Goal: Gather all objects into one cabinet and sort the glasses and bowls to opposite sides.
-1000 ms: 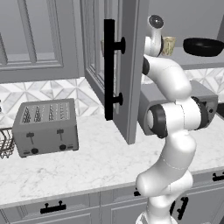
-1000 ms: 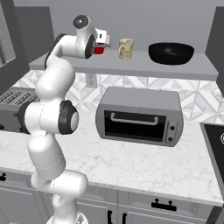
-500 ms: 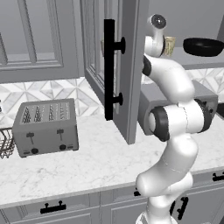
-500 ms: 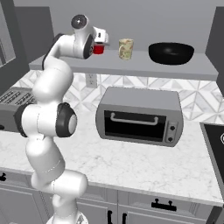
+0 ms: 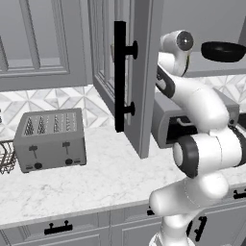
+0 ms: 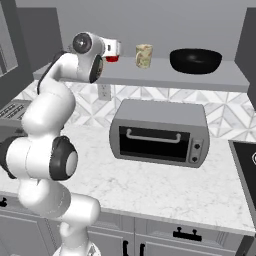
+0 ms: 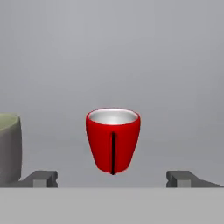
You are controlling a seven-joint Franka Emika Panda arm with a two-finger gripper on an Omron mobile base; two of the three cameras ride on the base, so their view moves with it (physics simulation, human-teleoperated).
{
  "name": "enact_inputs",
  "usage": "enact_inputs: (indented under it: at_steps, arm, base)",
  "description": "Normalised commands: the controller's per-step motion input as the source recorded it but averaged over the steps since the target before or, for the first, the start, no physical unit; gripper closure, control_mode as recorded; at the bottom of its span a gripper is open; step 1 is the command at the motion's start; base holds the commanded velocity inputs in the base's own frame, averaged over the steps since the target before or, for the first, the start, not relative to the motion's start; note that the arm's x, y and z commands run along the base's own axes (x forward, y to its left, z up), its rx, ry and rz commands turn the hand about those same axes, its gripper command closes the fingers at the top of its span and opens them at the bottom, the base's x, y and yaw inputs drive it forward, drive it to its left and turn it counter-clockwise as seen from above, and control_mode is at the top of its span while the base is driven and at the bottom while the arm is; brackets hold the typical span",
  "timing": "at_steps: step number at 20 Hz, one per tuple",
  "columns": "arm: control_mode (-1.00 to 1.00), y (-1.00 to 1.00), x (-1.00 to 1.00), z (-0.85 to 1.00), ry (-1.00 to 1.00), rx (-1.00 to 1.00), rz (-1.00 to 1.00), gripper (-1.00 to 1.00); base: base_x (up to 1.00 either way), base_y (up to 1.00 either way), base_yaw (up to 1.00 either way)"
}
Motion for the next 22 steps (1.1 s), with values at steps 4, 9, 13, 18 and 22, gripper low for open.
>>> enact_inputs:
  at_steps: [4,9,13,18,22]
  arm:
    - [-1.00,-0.11,-0.90,0.28,-0.22,0.00,0.00,-1.00]
    - [-1.00,-0.14,-1.00,0.20,-0.14,0.00,0.00,-1.00]
    - [-1.00,-0.18,-1.00,0.00,-0.08,0.00,0.00,-1.00]
    - [-1.00,-0.26,-1.00,-0.11,-0.07,0.01,0.00,-1.00]
    - [-1.00,-0.28,-1.00,-0.28,-0.02,0.00,0.00,-1.00]
  base:
    - [0.00,0.00,0.00]
    - [0.00,0.00,0.00]
    - [0.00,0.00,0.00]
    - [0.00,0.00,0.00]
    - [0.00,0.00,0.00]
